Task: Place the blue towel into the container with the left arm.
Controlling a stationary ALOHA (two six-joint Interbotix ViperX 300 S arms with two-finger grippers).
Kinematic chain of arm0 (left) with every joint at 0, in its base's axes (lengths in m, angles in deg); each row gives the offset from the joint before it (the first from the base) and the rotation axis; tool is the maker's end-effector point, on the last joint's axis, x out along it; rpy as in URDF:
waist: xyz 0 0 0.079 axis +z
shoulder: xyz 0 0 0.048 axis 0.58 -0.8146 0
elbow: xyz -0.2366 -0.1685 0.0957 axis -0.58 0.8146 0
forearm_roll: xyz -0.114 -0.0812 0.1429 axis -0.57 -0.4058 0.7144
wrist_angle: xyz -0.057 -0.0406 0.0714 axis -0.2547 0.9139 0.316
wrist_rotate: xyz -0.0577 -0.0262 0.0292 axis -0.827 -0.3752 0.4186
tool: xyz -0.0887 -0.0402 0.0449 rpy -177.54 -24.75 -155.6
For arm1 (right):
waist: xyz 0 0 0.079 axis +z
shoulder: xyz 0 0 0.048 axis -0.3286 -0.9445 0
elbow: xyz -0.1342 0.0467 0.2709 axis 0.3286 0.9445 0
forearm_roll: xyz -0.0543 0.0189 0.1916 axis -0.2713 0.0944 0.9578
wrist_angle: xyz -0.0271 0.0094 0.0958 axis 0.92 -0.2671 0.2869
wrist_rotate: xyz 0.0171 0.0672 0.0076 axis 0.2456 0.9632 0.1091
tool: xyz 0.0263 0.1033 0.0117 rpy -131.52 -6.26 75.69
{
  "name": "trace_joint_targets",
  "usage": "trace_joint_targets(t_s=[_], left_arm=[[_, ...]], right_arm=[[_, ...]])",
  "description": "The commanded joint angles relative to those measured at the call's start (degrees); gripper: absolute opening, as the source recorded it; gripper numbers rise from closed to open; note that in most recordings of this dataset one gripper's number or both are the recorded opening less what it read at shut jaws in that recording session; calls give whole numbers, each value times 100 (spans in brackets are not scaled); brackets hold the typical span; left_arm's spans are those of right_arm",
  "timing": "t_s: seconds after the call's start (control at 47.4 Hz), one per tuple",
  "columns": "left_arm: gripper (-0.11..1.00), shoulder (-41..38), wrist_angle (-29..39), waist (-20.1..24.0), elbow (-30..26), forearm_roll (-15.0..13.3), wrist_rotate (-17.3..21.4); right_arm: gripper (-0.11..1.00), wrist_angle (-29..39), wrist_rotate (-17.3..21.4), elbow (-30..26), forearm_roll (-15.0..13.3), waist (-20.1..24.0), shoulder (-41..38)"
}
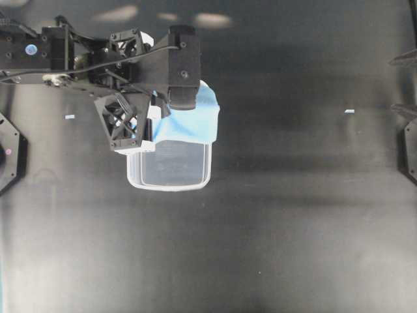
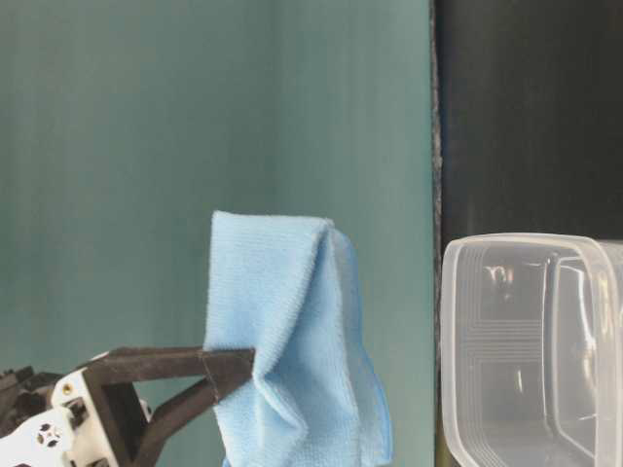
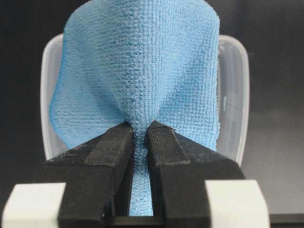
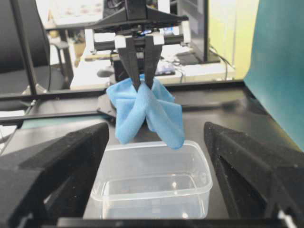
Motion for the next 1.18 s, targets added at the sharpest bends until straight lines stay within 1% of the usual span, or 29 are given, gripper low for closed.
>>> trace_joint_targets(t_s=[0.0,0.169,0.337,0.358,0.401,0.443,0.548,0.59,0.654,0.696,0.78,0.928,1.033,1.16], left_arm=[[6,26,-88,-9,0,18,9],[6,-9,-220,0,255,18,9],[7,9,-659,26,536,18,-18],[9,18,-703,44,563,18,-26],[18,18,-773,62,606,18,-44],[30,18,-826,79,650,18,-62],[62,26,-861,79,721,18,-97],[75,18,-844,62,747,18,-18],[87,35,-791,79,765,18,-9],[91,44,-791,97,773,18,-26],[91,62,-773,70,729,18,-79],[89,422,-976,-53,686,18,-44],[89,879,-1441,-123,712,18,-114],[89,1626,-2127,-211,896,18,-114]], right_arm=[[78,-53,0,-35,18,-9,-35],[78,-53,0,-44,18,-9,-35],[78,-53,0,-35,18,-9,-35],[78,-53,0,-44,18,-9,-35],[78,-53,0,-35,18,0,-35],[78,-53,0,-35,26,0,-44],[78,-53,0,-44,18,-9,-35],[78,-53,0,-35,18,-9,-35],[78,-53,0,-35,18,-9,-35],[78,-53,0,-35,18,-9,-35],[78,-53,0,-35,18,-9,-35],[78,-53,0,-35,26,-9,-35],[78,-53,0,-35,18,-9,-35],[78,-53,0,-35,18,-9,-35]])
